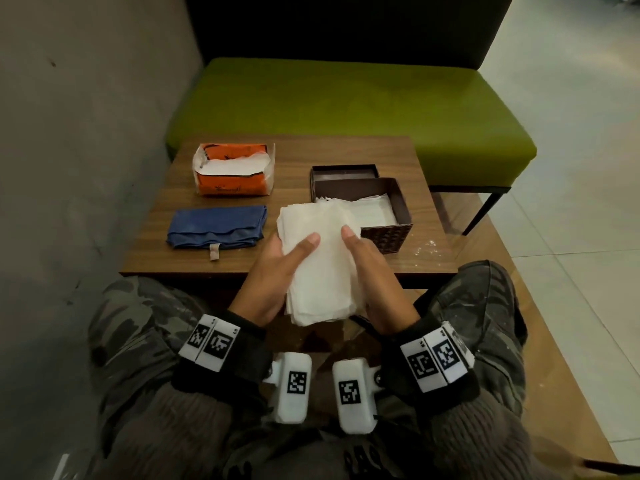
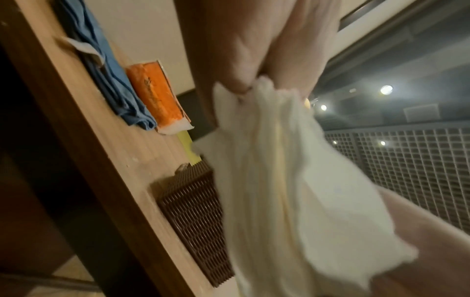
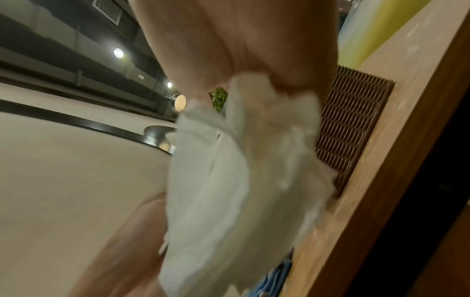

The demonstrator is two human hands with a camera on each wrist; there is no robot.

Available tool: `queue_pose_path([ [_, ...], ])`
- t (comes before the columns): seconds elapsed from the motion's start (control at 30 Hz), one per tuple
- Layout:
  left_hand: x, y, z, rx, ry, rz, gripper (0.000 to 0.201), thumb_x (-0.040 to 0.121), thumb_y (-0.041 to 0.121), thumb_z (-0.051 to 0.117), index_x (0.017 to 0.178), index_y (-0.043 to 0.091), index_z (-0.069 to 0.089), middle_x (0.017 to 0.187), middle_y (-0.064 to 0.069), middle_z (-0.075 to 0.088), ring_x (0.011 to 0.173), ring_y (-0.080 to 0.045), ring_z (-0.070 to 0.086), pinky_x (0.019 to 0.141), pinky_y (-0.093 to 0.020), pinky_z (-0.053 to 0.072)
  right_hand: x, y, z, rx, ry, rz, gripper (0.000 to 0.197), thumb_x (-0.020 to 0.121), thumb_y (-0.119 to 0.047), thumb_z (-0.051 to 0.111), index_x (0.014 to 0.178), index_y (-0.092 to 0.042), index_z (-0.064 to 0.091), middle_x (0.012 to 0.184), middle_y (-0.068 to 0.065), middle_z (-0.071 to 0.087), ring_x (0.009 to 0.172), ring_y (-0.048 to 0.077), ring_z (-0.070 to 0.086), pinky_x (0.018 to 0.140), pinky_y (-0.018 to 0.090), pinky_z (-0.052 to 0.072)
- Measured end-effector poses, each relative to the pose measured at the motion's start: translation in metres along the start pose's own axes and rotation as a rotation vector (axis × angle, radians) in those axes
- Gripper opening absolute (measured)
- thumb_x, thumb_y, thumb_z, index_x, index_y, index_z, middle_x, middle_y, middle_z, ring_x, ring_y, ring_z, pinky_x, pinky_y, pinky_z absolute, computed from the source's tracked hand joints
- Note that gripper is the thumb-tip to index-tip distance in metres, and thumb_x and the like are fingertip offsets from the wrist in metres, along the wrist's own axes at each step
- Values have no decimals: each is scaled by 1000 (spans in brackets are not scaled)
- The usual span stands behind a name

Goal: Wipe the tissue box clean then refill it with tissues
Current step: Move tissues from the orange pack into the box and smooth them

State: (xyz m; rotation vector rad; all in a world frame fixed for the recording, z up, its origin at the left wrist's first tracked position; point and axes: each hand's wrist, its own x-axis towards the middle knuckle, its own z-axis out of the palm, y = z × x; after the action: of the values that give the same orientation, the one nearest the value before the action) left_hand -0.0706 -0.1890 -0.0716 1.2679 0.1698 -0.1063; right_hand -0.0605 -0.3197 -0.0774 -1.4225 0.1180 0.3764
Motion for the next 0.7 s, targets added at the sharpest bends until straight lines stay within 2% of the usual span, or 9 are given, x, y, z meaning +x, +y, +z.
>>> queue_pose_path([
  [0.1,-1,2,-2,83,-75,-23,29,88,20,58,116,26,54,109,2,68,97,-13,68,79,-29,56,-2,-4,-6,-113,-84,-2,45,91,-29,59,134,-24,47,122,0,63,108,17,63,92,37,54],
  [0.17,0,6,-5,99,-104,-38,36,85,25,61,120,25,53,113,1,67,100,-14,67,82,-32,56,-1,-7,-12,-205,-94,-17,45,90,-17,59,133,-21,48,122,2,63,109,20,62,95,44,52],
  [0.27,3,9,-14,107,-160,-35,53,74,35,71,122,27,50,120,1,65,108,-15,64,88,-35,54,1,-12,-23,-200,-41,-67,43,88,-7,61,129,-16,51,120,5,64,109,24,62,93,47,52],
  [0.33,3,5,-19,136,-210,-108,80,59,46,82,128,25,46,123,-1,63,110,-17,63,91,-37,53,3,-15,-28,-121,28,-113,40,87,-6,63,125,-17,53,119,5,64,109,25,63,93,48,53],
  [0.4,1,-2,-23,160,-288,-195,94,49,47,86,131,26,45,124,-1,63,112,-19,61,94,-39,51,4,-18,-30,-32,74,-154,38,87,-5,63,119,-22,54,119,4,64,109,24,63,93,49,53],
  [0.47,-1,-7,-22,175,-302,-210,81,55,39,85,127,26,49,122,-1,64,112,-18,61,95,-39,50,2,-20,-29,30,80,-159,41,86,-3,63,121,-22,53,120,4,64,109,24,63,91,50,53],
  [0.53,-1,-9,-19,130,-198,-170,60,67,21,76,122,21,54,119,-3,66,108,-18,63,93,-37,52,0,-19,-27,50,52,-158,45,85,-1,64,124,-18,52,121,6,65,109,25,64,90,52,53],
  [0.6,1,-8,-20,39,-92,-145,48,76,10,65,122,16,54,119,-4,66,108,-19,63,91,-35,53,-2,-19,-31,91,39,-150,46,83,-2,67,125,-16,54,120,6,66,108,23,65,91,51,53],
  [0.7,6,-2,-27,32,-57,-137,35,88,6,54,121,16,54,123,-5,63,109,-19,62,86,-31,55,1,-23,-44,144,59,-112,45,77,-23,72,119,-14,57,114,4,69,104,23,67,93,53,51],
])
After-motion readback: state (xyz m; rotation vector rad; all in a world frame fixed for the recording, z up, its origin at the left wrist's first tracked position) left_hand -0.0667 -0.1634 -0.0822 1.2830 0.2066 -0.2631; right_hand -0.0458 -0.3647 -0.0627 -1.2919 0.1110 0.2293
